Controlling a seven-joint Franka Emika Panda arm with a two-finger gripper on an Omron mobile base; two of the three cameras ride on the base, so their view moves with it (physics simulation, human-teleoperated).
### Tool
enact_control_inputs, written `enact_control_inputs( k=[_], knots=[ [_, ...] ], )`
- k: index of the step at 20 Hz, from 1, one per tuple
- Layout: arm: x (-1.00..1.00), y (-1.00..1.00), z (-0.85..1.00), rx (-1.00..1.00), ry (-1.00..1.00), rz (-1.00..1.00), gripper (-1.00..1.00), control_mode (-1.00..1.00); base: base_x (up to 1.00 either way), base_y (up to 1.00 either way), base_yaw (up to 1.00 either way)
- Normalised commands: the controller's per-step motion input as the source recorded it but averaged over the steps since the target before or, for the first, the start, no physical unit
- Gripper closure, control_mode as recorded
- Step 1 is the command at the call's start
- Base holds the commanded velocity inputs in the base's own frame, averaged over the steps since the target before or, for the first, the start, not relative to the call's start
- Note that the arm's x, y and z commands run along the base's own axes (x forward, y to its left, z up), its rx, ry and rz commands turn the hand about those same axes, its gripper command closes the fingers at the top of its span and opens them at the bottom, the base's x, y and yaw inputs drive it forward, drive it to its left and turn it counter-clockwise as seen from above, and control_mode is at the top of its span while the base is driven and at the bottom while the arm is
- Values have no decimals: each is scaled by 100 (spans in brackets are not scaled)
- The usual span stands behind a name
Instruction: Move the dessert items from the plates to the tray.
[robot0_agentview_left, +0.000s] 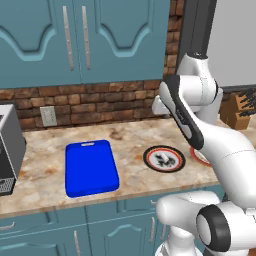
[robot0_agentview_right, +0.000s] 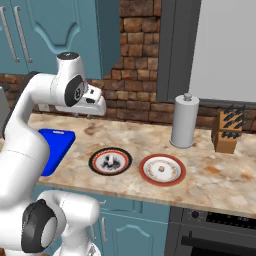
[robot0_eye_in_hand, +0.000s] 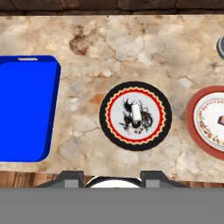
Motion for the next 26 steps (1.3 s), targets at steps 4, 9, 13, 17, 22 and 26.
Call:
enact_control_inputs(
  k=[4, 9, 13, 17, 22, 26],
  knots=[
    [0, -8, -31, -2, 0, 0, -100, -100, 0, 0, 0],
    [4, -30, -62, -3, 0, 6, -100, -100, 0, 0, 0],
    [23, -23, -69, -6, 0, 12, -100, -100, 0, 0, 0],
    [34, -11, -77, 0, 2, 13, -100, -100, 0, 0, 0],
    [47, 0, -74, -1, 1, 7, -100, -100, 0, 0, 0],
    [25, -3, -81, -7, 6, 1, -100, -100, 0, 0, 0]
  ],
)
